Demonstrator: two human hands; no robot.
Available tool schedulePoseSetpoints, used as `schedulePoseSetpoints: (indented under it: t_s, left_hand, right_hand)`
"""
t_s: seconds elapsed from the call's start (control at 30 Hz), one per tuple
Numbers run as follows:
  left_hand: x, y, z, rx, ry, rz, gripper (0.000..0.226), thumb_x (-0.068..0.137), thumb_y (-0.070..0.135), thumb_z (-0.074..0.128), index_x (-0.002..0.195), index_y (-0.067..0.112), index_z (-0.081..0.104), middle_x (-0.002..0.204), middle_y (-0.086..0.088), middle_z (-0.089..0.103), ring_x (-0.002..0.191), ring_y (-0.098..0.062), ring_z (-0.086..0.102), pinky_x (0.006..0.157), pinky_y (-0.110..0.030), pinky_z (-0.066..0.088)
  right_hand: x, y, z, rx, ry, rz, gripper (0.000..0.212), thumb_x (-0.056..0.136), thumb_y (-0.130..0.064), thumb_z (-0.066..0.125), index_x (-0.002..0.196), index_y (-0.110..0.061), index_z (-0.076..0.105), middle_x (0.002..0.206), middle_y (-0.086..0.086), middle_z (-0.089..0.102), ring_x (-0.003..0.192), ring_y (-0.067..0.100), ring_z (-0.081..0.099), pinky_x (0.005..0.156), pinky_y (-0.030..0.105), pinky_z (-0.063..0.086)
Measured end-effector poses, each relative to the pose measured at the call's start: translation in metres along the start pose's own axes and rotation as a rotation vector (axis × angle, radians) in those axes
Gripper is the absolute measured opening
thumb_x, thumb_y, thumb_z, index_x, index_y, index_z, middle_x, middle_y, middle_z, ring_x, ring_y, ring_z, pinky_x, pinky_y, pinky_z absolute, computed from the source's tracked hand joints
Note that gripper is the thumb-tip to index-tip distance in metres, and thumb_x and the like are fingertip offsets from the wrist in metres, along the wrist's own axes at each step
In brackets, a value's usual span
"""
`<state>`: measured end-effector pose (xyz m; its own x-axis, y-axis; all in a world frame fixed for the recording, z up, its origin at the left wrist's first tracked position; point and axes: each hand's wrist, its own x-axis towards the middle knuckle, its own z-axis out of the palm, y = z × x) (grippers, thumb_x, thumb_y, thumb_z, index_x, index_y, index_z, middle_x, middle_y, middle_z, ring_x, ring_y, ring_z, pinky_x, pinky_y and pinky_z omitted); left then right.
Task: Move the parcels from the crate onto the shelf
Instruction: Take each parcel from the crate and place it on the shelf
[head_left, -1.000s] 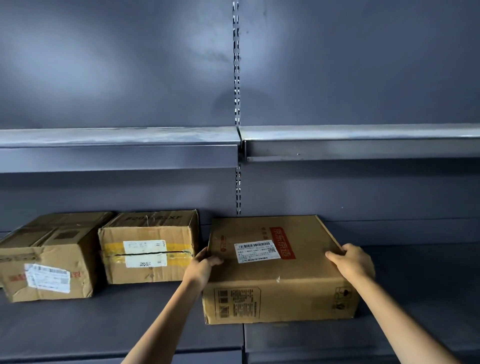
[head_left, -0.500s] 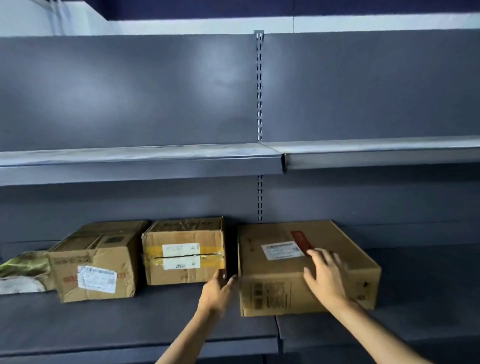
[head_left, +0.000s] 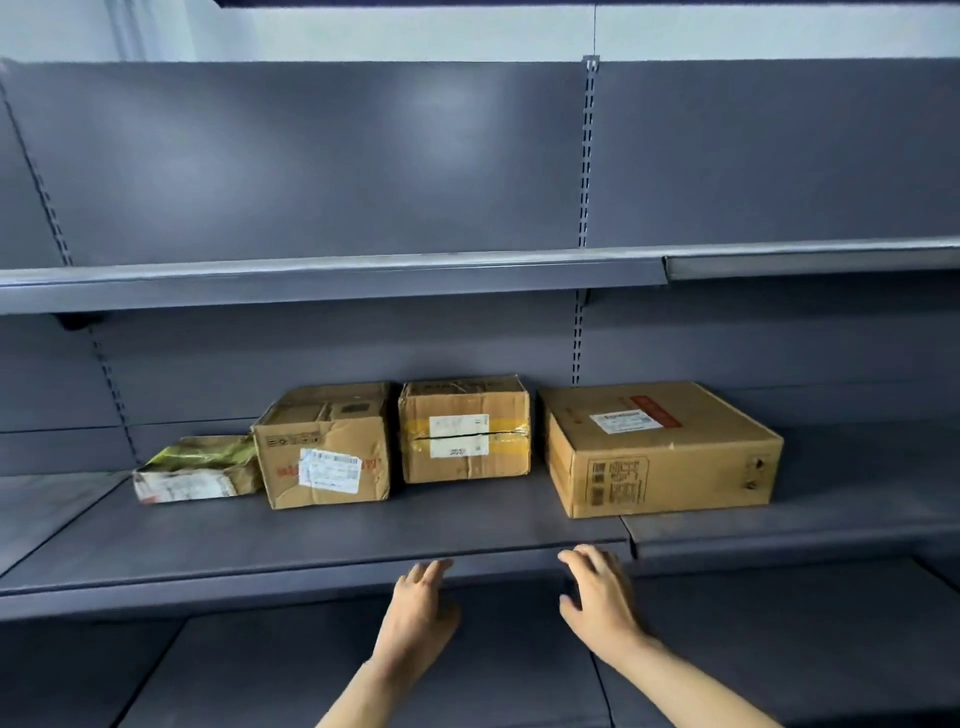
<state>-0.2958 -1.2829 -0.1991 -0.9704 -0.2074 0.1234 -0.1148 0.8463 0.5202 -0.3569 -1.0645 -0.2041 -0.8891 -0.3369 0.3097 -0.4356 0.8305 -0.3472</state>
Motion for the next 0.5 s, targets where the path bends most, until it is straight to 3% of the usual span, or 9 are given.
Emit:
schedulePoseSetpoints:
  t_s: [0.17,0.5]
  left_hand:
    - [-0.032,-0.034,-0.020,0.134,-0.019,-0.014,0.062,0.087,0.025,0.050,0.145,0.021,0.029,0.141,0.002,0.041,0.126,-0.021,0.039,0.105,-0.023,0.031]
    - [-0.101,-0.068,-0.065,0.375,-0.071,-0.150,0.071,0.085,0.029,0.054,0.147,0.020,0.020,0.142,-0.004,0.035,0.127,-0.028,0.036,0.099,-0.036,0.041]
  right_hand:
    - [-0.022,-0.021,0.004,0.000,-0.098,0.018,0.050,0.087,-0.023,0.054,0.135,-0.019,0.041,0.136,-0.002,0.040,0.124,0.015,0.038,0.100,0.020,0.035]
    - [-0.056,-0.062,-0.007,-0.147,-0.234,-0.011,0.058,0.089,-0.029,0.051,0.141,-0.016,0.029,0.141,0.003,0.035,0.127,0.023,0.032,0.101,0.033,0.037]
